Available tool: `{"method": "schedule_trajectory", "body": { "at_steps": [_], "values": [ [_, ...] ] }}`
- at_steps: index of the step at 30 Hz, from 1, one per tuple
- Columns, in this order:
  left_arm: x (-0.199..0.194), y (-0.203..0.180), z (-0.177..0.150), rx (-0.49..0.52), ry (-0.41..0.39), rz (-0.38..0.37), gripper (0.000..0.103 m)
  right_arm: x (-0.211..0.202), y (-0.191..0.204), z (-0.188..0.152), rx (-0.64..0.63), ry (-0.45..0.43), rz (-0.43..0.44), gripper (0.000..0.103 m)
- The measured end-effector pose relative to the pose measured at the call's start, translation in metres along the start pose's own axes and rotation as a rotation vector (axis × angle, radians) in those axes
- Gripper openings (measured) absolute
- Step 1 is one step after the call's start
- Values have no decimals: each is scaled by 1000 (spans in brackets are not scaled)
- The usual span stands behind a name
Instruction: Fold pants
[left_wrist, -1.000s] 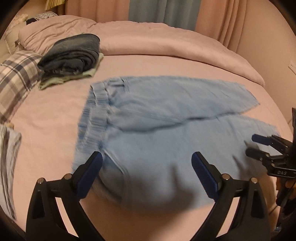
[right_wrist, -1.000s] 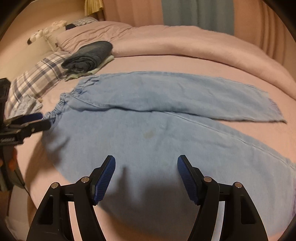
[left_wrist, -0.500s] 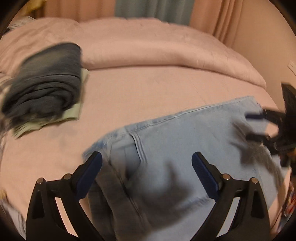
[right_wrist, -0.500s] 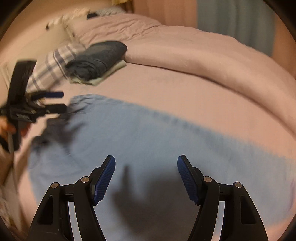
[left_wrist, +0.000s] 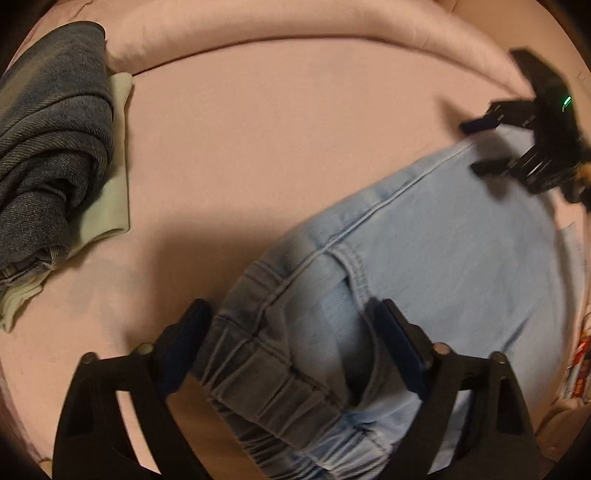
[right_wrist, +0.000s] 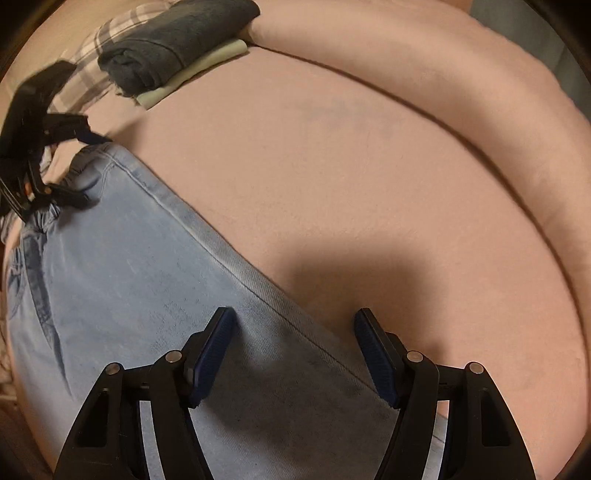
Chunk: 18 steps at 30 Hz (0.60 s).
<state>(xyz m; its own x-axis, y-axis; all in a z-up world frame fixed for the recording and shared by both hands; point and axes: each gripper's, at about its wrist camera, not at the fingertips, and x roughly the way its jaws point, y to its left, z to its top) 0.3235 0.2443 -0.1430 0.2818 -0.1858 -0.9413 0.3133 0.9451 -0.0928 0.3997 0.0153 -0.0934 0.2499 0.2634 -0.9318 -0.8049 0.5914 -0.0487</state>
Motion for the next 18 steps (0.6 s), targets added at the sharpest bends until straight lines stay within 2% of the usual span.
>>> {"method": "schedule_trajectory", "body": {
  "at_steps": [1, 2, 3, 4, 5, 7, 10, 12, 13, 16, 18],
  "values": [
    [-3, 0, 1, 9, -10, 5, 78, -2, 1, -1, 5, 0, 11, 59],
    [-8, -2, 1, 21, -29, 27, 58, -3, 2, -1, 0, 2, 21, 50],
    [-12, -1, 0, 16, -39, 51, 46, -6, 6, -2, -10, 5, 16, 30],
    [-17, 1, -2, -9, -49, 45, 43, -10, 11, -4, -28, 11, -3, 14],
    [-23, 1, -5, -17, -62, 49, 35, -12, 14, -3, -43, 12, -17, 13],
    [-35, -10, -11, 9, -89, 88, 31, -18, 29, -9, -85, 15, -59, 7],
    [-54, -34, -17, 57, -133, 187, 26, -30, 46, -14, -117, -1, -135, 5],
    [-78, -51, -24, 72, -215, 254, 26, -56, 56, -16, -100, -74, -208, 5],
    [-96, -60, -31, 76, -283, 287, 26, -72, 61, -19, -90, -118, -249, 5],
    [-136, -84, -55, 79, -415, 306, 27, -127, 84, -40, -70, -246, -319, 5],
    [-157, -107, -77, 155, -490, 375, 28, -160, 113, -62, -87, -310, -346, 5]
  ]
}}
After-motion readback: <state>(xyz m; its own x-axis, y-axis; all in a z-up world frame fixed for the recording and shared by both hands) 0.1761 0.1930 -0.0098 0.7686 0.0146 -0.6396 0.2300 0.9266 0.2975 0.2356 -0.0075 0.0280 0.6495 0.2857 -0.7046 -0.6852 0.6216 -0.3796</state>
